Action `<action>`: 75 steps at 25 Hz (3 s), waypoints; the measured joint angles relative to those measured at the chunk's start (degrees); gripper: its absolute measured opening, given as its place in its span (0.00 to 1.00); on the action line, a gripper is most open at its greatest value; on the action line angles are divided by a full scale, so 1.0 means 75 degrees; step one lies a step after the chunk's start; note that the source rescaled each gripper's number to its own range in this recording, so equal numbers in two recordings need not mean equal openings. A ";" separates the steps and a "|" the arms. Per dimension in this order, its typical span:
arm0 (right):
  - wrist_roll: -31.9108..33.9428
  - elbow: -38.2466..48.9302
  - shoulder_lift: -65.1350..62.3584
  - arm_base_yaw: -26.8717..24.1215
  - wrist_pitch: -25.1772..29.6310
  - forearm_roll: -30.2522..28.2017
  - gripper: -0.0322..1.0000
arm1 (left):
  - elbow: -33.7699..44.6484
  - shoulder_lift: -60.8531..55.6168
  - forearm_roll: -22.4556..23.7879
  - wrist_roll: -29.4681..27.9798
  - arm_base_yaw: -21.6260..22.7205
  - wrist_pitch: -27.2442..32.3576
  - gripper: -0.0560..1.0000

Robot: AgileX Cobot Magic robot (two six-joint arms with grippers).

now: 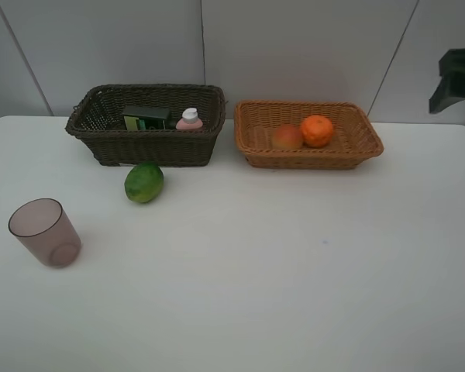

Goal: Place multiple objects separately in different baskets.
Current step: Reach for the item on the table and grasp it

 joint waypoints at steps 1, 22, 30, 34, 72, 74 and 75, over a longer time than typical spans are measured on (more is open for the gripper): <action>-0.0129 0.0155 -0.0588 -0.0031 0.0080 -0.0007 0.78 | 0.0000 0.0000 0.0000 0.0000 0.0000 0.0000 1.00; -0.0505 0.3175 -0.9445 -0.0039 0.0898 0.0026 0.78 | 0.0000 0.0000 0.0000 0.0000 0.0000 0.0000 1.00; -0.0530 0.4154 -0.9692 0.0110 0.1157 0.0435 0.78 | 0.0000 0.0000 0.0000 0.0000 0.0000 0.0000 1.00; -0.0530 0.4195 -0.9692 0.0110 0.1171 0.0461 0.78 | 0.0000 0.0000 0.0000 0.0000 0.0000 0.0000 1.00; -0.1077 0.4195 -0.9692 0.0110 0.1171 0.0420 0.78 | 0.0000 0.0000 0.0000 0.0000 0.0000 0.0000 1.00; -0.1077 0.4195 -0.9692 0.0110 0.1171 0.0420 0.78 | 0.0000 0.0000 -0.0041 0.0009 0.0000 -0.0015 1.00; -0.1077 0.4195 -0.9692 0.0110 0.1171 0.0420 0.78 | -0.0008 0.0041 -0.0041 0.0024 0.0000 -0.0032 1.00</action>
